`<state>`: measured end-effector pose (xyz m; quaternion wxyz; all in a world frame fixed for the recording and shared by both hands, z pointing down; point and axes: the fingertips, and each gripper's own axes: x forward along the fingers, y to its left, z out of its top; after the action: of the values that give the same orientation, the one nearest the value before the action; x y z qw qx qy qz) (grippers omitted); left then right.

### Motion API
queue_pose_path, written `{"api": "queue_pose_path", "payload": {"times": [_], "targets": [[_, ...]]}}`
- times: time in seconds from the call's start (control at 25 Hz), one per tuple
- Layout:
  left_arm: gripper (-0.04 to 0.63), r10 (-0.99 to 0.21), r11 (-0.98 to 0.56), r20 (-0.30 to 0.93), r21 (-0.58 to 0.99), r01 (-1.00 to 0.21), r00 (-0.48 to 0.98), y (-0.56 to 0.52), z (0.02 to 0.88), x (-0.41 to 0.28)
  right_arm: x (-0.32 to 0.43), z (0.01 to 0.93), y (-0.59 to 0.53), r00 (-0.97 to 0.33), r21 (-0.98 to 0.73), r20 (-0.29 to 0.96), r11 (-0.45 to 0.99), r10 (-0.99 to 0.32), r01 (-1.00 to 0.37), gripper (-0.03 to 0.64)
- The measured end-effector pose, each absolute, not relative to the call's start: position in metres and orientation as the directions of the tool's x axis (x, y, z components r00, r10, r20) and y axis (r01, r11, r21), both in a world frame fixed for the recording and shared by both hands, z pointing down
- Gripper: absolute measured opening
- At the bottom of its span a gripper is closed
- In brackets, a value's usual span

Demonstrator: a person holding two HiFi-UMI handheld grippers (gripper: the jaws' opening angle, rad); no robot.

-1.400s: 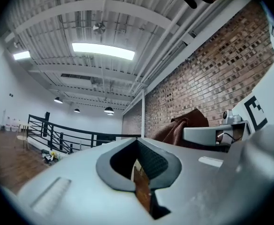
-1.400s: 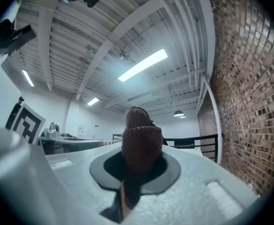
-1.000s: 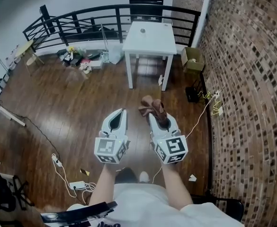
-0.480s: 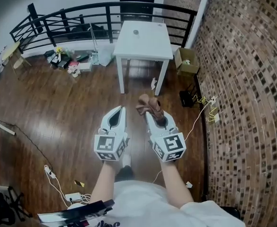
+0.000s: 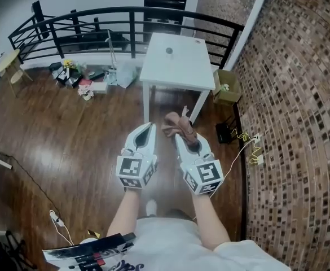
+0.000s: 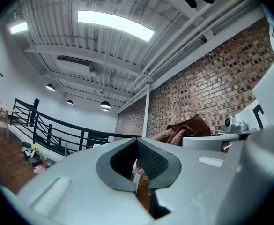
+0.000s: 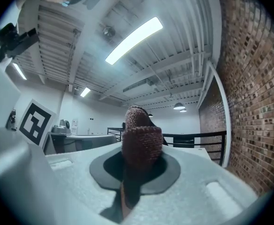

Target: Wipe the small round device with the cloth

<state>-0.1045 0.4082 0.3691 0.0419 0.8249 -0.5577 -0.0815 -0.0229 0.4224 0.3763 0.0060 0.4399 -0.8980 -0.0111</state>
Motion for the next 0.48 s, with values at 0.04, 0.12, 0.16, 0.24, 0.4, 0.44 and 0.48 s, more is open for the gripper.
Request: {"api": "queue_pose_path", "payload": {"times": [0.04,0.12,0.16,0.24,0.4,0.44,0.48], "targets": [[0.015,-0.924,-0.383,-0.088,0.161,-0.910,0.373,0.399,0.370,-0.105,-0.025,0.378,0.414,-0.610,0.024,0.004,0.610,-0.792,-0.792,0.029],[0.015,-0.919,-0.394,-0.080,0.167,-0.904,0.386,0.381,0.374,-0.106,-0.027,0.382,0.398,-0.605,0.017,0.020,0.605,-0.796,-0.796,0.029],[0.015,-0.918,-0.396,-0.073,0.171,-0.902,0.389,0.373,0.377,-0.107,-0.028,0.385,0.391,-0.603,0.016,0.028,0.603,-0.797,-0.797,0.029],[0.015,-0.919,-0.393,-0.062,0.181,-0.902,0.389,0.356,0.382,-0.110,-0.027,0.389,0.374,-0.599,0.017,0.034,0.600,-0.800,-0.800,0.029],[0.015,-0.923,-0.385,-0.056,0.176,-0.906,0.382,0.311,0.389,-0.108,-0.018,0.391,0.324,-0.592,0.007,0.025,0.593,-0.805,-0.805,0.029],[0.015,-0.923,-0.384,-0.053,0.175,-0.907,0.380,0.299,0.392,-0.107,-0.016,0.394,0.310,-0.591,0.002,0.024,0.592,-0.806,-0.806,0.029],[0.015,-0.925,-0.379,-0.049,0.174,-0.909,0.377,0.285,0.394,-0.107,-0.015,0.396,0.295,-0.593,-0.003,0.024,0.593,-0.805,-0.805,0.029]]}}
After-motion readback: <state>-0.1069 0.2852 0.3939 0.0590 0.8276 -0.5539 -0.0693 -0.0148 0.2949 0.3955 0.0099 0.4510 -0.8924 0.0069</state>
